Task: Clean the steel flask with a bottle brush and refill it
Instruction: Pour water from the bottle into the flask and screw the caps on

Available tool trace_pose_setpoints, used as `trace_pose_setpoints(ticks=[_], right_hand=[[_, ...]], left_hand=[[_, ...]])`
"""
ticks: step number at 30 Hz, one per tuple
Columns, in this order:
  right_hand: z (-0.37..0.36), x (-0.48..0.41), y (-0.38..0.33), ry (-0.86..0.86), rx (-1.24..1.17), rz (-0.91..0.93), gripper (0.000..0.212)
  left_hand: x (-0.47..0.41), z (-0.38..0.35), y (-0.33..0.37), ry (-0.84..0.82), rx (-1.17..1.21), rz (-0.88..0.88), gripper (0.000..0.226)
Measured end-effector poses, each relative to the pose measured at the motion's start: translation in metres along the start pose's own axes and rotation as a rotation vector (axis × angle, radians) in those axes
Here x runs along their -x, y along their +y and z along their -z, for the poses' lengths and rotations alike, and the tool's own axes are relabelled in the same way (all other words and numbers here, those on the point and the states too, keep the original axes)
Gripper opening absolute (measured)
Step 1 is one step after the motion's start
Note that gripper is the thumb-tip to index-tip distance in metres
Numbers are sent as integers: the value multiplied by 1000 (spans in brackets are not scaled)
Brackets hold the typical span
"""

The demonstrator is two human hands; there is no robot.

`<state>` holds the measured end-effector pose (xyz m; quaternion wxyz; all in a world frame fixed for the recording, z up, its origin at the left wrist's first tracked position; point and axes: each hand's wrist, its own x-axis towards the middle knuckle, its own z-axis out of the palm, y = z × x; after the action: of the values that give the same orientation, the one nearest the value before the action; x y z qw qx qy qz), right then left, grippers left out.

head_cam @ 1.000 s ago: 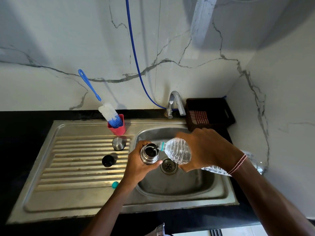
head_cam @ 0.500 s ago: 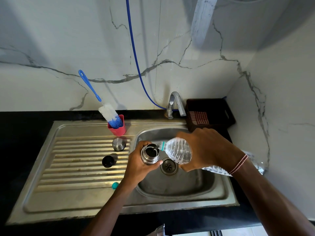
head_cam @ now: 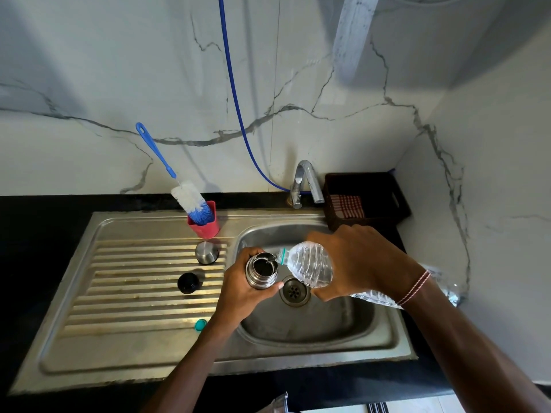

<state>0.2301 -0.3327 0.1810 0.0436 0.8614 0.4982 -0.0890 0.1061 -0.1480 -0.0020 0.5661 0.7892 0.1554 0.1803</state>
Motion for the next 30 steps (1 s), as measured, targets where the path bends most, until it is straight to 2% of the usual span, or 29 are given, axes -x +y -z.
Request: trace_pose_setpoints(ticks=[30], right_hand=[[4,3,-3,0,17,1,91]], left_hand=[[2,-2,-10,-28,18,-13,67]])
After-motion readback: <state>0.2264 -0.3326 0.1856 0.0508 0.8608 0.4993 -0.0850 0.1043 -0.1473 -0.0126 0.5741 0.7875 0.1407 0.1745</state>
